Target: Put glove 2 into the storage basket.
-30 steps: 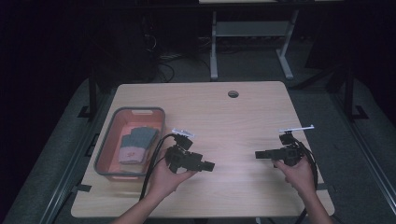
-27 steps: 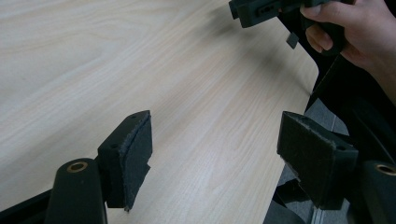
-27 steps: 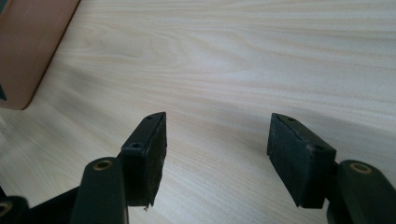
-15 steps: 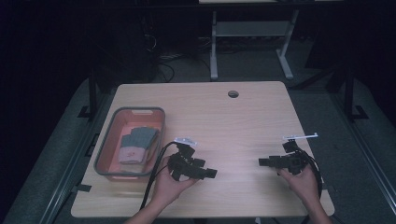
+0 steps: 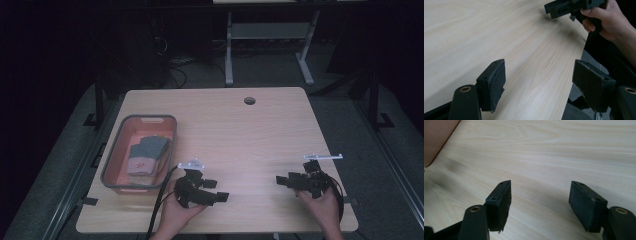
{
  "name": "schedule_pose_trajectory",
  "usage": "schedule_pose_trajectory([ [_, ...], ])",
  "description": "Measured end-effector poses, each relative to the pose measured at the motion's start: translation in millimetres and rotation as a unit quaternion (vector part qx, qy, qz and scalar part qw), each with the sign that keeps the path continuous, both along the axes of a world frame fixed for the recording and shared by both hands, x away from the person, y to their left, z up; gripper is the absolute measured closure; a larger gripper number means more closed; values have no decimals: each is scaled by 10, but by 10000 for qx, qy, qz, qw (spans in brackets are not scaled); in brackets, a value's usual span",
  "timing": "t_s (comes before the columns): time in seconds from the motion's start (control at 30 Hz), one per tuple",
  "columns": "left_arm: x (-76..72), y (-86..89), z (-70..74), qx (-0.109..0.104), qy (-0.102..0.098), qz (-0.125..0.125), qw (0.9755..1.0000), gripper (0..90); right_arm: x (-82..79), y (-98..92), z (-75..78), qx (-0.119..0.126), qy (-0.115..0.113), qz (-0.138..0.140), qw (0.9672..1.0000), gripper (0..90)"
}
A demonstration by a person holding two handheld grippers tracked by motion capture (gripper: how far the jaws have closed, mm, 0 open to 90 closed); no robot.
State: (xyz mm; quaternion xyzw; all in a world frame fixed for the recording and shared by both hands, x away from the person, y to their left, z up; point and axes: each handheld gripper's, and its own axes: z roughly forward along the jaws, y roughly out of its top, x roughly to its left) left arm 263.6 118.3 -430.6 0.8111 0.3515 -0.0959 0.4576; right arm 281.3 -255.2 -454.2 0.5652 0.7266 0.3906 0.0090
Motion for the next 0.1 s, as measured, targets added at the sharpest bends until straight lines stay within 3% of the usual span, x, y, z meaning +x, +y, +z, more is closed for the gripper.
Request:
schedule_pose_trajectory([
  [0.1,-86,33,-72,-31,-120,2,9999,268,-68,46,-54,67,20,4,10000,335],
])
